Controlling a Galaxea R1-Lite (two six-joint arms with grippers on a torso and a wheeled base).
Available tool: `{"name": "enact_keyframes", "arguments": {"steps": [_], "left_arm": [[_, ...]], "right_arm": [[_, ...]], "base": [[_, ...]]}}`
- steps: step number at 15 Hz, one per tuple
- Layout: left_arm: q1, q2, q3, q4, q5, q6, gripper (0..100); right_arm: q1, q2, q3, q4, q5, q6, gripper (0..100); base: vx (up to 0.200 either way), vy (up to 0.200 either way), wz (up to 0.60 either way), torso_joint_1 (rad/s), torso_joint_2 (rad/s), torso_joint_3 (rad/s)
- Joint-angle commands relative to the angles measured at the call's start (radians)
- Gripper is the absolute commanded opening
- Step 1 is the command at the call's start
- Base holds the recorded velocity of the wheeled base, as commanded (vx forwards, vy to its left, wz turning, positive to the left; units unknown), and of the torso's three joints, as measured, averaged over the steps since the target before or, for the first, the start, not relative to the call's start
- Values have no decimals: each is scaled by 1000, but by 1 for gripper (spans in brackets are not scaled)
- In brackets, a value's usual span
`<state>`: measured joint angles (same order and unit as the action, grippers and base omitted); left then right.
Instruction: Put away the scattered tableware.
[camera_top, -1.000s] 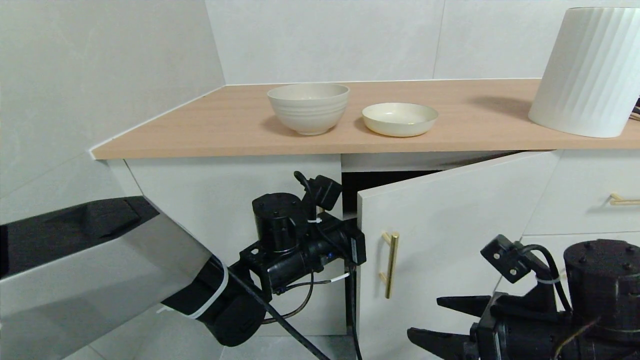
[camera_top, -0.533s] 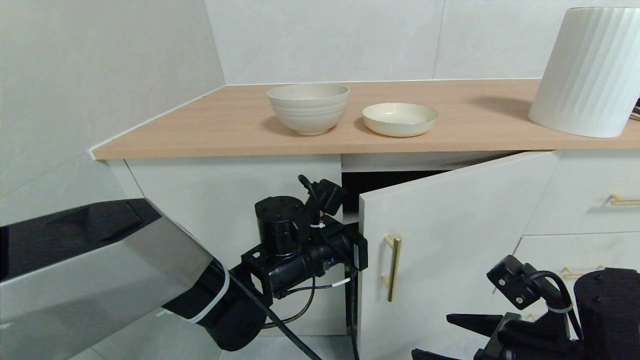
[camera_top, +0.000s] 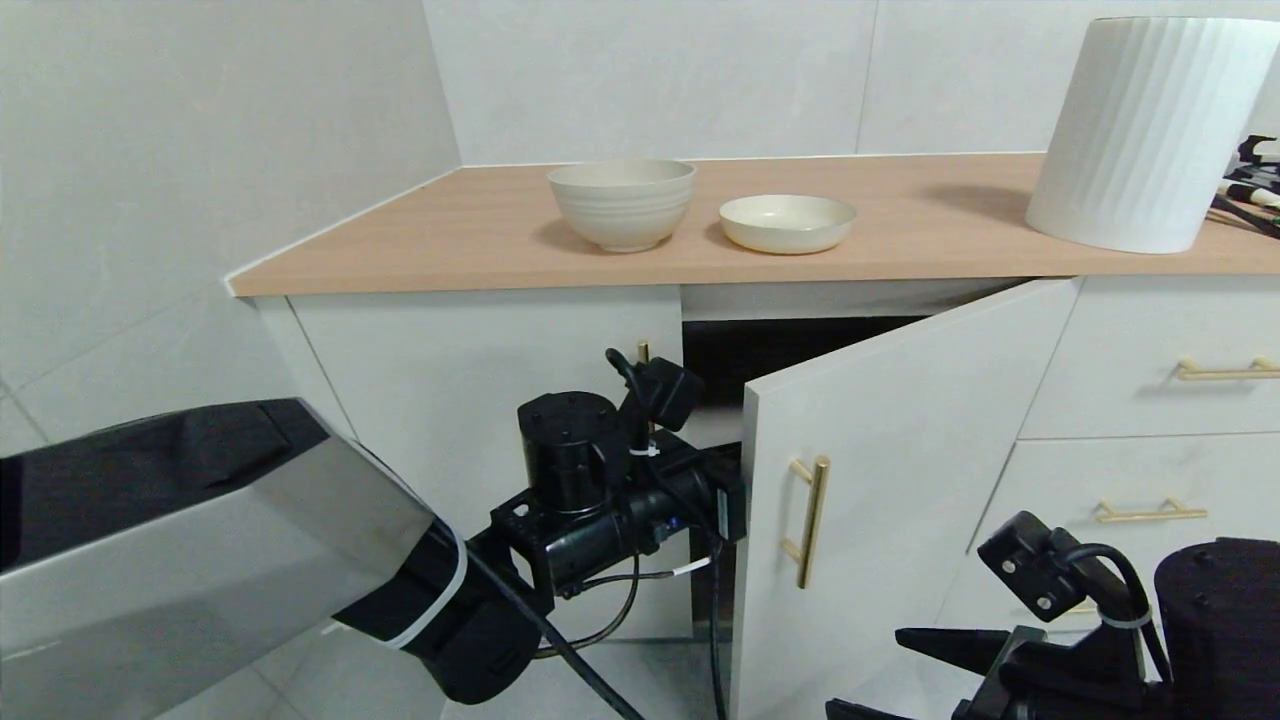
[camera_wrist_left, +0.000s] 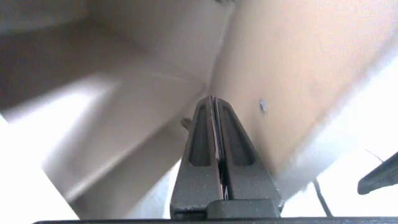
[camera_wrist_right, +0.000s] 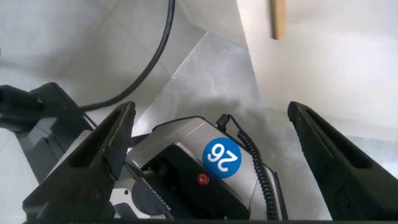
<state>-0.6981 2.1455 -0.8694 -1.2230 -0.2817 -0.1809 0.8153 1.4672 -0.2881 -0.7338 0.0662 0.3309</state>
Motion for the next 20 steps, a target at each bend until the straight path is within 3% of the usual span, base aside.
{"name": "enact_keyframes", "arguments": {"steps": [1,8,10,16,18,20], "left_arm": [[-3,19,-14,-3,1,-2,0],[-3,80,-114,25,7,-11,0],[-3,88,-120,22,9,-11,0],[-3,96,-129,17,9,-11,0],[-27,94,-135,17,10,-11,0],[-120,88,-109,11,29,-5,0]], "right_arm": [[-1,2,0,-1,0,-1,100],[1,10,0,-1,0,-1,100],[1,12,0,-1,1,-1,100],[7,10,1,-1,1,-3,100],[31,8,4,-1,1,-1,100],[84,7,17,-1,1,-3,100]], "base": [[0,0,0,0,0,0],[-29,0,0,0,0,0],[-200,0,0,14,5,2],[0,0,0,0,0,0],[0,0,0,0,0,0],[0,0,0,0,0,0]]}}
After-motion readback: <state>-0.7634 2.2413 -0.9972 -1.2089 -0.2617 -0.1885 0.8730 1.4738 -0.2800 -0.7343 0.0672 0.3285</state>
